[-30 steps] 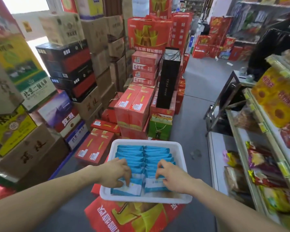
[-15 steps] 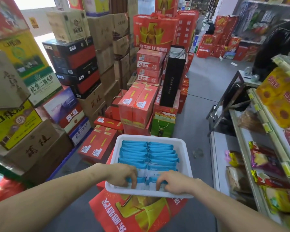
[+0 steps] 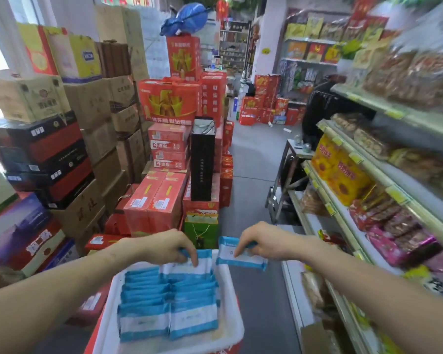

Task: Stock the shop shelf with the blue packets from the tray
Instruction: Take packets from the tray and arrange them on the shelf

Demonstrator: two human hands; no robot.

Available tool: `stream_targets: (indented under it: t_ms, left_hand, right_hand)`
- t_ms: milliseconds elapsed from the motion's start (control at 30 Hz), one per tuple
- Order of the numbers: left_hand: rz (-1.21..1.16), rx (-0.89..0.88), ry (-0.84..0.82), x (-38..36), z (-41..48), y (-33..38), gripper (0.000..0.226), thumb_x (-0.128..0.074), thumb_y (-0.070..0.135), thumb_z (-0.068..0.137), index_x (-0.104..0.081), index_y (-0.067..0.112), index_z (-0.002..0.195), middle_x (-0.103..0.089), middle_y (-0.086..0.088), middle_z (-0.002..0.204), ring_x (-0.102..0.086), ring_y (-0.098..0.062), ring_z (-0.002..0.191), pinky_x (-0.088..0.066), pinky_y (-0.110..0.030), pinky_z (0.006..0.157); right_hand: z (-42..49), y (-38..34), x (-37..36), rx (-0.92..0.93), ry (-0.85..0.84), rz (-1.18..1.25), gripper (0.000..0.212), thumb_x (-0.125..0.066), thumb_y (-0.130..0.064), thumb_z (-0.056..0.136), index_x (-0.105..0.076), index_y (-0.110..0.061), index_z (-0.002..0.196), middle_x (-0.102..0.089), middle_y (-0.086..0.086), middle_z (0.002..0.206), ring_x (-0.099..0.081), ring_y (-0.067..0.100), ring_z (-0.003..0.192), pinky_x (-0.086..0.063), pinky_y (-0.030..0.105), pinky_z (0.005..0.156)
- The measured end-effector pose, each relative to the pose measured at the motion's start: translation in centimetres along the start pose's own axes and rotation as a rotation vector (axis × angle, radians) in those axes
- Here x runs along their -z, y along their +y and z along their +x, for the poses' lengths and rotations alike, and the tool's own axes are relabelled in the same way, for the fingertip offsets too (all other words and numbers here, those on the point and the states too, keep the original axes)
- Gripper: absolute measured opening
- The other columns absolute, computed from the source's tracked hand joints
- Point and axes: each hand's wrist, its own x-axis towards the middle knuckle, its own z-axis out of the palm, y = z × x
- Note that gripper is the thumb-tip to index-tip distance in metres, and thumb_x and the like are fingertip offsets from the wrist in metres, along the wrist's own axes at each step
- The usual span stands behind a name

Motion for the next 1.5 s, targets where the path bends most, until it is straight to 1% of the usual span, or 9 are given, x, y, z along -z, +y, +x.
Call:
stream_targets:
  t_ms: [433, 533, 700, 800, 867, 1033, 1233, 1367, 1500]
  left_hand:
    - [0.260, -0.665, 0.144, 21.5, 17.5, 37.0, 0.032, -0.065, 0.004, 0.097, -0.080, 0.030, 0.107, -0.072, 0.017, 0.106, -0.066, -0.006, 0.092, -0.053, -0.029, 0.085]
    - [0.308, -0.829, 0.139, 22.0, 20.3, 48.0, 0.030, -0.065, 0.008, 0.098, -0.080, 0.034, 0.103, -0.072, 0.019, 0.099, -0.066, -0.009, 0.086, -0.054, -0.032, 0.079]
    - [0.335, -1.092, 0.131, 18.2, 22.2, 66.3, 0.024, -0.065, -0.001, 0.096, -0.080, 0.015, 0.105, -0.063, 0.035, 0.070, -0.056, 0.011, 0.066, -0.037, -0.007, 0.061]
    - [0.422, -1.186, 0.079, 14.9, 23.1, 74.6, 0.028, -0.068, 0.001, 0.093, -0.081, 0.024, 0.102, -0.073, 0.026, 0.093, -0.063, 0.006, 0.084, -0.045, -0.017, 0.073]
    - [0.435, -1.232, 0.077, 12.6, 23.8, 79.1, 0.030, -0.069, 0.004, 0.091, -0.081, 0.030, 0.101, -0.075, 0.010, 0.108, -0.066, -0.008, 0.096, -0.050, -0.028, 0.083]
    - [0.475, -1.332, 0.083, 7.1, 24.4, 87.4, 0.031, -0.069, 0.013, 0.091, -0.078, 0.041, 0.100, -0.073, 0.007, 0.106, -0.064, -0.011, 0.093, -0.051, -0.035, 0.086]
    - [0.337, -1.386, 0.023, 4.3, 24.6, 92.5, 0.033, -0.064, 0.012, 0.097, -0.079, 0.041, 0.097, -0.072, 0.013, 0.108, -0.069, -0.014, 0.095, -0.060, -0.035, 0.084]
    - [0.326, -1.400, 0.022, 4.8, 25.2, 93.7, 0.032, -0.065, 0.012, 0.098, -0.079, 0.040, 0.098, -0.073, 0.022, 0.102, -0.071, -0.004, 0.085, -0.059, -0.020, 0.073]
    - [0.292, -1.439, 0.001, 5.0, 26.3, 94.8, 0.031, -0.065, 0.011, 0.098, -0.080, 0.037, 0.100, -0.074, 0.018, 0.105, -0.073, -0.007, 0.088, -0.063, -0.028, 0.077]
  right_hand:
    - [-33.5, 7.4, 26.0, -0.419, 0.435, -0.176, 0.037, -0.068, -0.010, 0.095, -0.078, -0.043, 0.107, -0.062, -0.022, 0.106, -0.057, 0.003, 0.098, -0.049, 0.034, 0.093]
    - [-43.2, 7.7, 27.9, -0.548, 0.517, -0.219, 0.035, -0.073, -0.010, 0.090, -0.080, -0.040, 0.107, -0.068, -0.007, 0.102, -0.058, 0.010, 0.090, -0.049, 0.038, 0.086]
    - [-59.0, 7.4, 27.7, -0.751, 0.612, -0.224, 0.031, -0.074, -0.011, 0.085, -0.082, -0.032, 0.106, -0.074, -0.017, 0.094, -0.064, 0.006, 0.082, -0.049, 0.029, 0.075]
    - [-68.6, 6.9, 25.5, -0.945, 0.627, -0.229, 0.036, -0.072, -0.016, 0.085, -0.078, -0.044, 0.106, -0.074, -0.005, 0.095, -0.064, 0.018, 0.087, -0.051, 0.038, 0.081]
    - [-74.1, 6.5, 23.2, -1.087, 0.619, -0.226, 0.037, -0.074, -0.014, 0.085, -0.078, -0.043, 0.108, -0.071, -0.003, 0.093, -0.062, 0.005, 0.084, -0.050, 0.027, 0.080]
    - [-82.9, 6.4, 16.2, -1.330, 0.630, -0.110, 0.038, -0.069, -0.005, 0.091, -0.077, -0.037, 0.110, -0.056, -0.028, 0.094, -0.054, -0.017, 0.082, -0.038, 0.013, 0.073]
    - [-88.0, 8.6, 13.4, -1.359, 0.720, 0.016, 0.035, -0.069, -0.001, 0.092, -0.075, -0.033, 0.103, -0.064, -0.014, 0.115, -0.062, 0.009, 0.101, -0.051, 0.023, 0.088]
    - [-90.2, 9.8, 12.1, -1.427, 0.663, -0.010, 0.037, -0.068, 0.000, 0.090, -0.074, -0.034, 0.101, -0.065, -0.011, 0.116, -0.063, 0.010, 0.103, -0.051, 0.025, 0.090]
    - [-89.1, 11.9, 10.3, -1.443, 0.593, -0.176, 0.031, -0.066, -0.007, 0.091, -0.069, -0.035, 0.103, -0.054, -0.009, 0.114, -0.057, 0.014, 0.103, -0.047, 0.031, 0.095]
